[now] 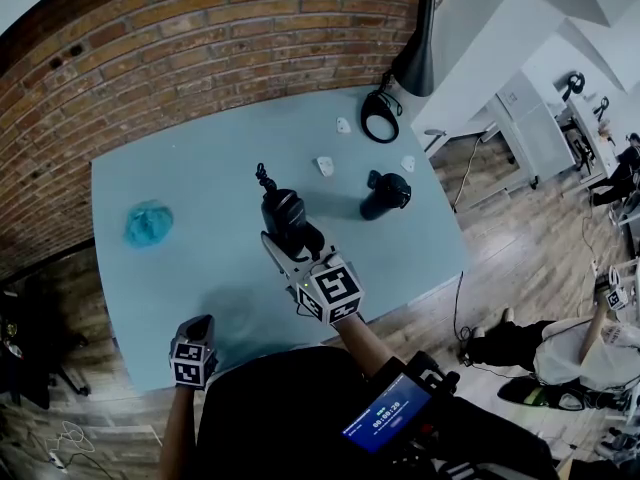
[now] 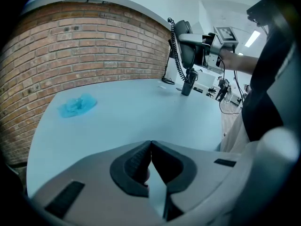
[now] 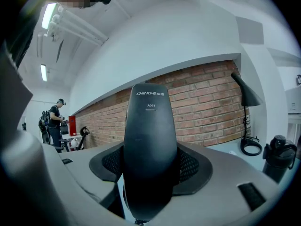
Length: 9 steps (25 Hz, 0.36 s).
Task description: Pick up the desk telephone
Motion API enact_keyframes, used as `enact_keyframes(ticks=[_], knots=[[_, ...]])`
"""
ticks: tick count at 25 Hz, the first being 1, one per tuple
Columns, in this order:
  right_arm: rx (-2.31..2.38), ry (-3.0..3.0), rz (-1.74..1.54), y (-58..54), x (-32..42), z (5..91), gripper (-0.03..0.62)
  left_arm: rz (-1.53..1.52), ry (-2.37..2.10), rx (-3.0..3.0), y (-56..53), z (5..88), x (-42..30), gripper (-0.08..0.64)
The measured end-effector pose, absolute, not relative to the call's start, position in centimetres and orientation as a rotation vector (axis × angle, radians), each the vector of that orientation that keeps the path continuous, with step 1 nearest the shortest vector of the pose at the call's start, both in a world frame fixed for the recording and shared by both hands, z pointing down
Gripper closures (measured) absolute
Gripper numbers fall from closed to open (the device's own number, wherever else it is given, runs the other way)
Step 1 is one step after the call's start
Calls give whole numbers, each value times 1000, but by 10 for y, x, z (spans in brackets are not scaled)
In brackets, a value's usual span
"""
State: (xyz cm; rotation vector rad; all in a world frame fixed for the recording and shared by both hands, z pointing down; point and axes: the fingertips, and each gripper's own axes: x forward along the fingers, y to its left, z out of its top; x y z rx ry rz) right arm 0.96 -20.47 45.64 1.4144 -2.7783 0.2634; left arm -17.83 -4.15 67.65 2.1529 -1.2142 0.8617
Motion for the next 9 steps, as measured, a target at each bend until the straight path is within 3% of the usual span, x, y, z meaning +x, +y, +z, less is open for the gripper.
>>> enact_keyframes(ticks=[9], knots=[[1411, -2733, 284, -202, 13, 473, 307, 856, -1206, 2145, -38, 680, -176, 535]])
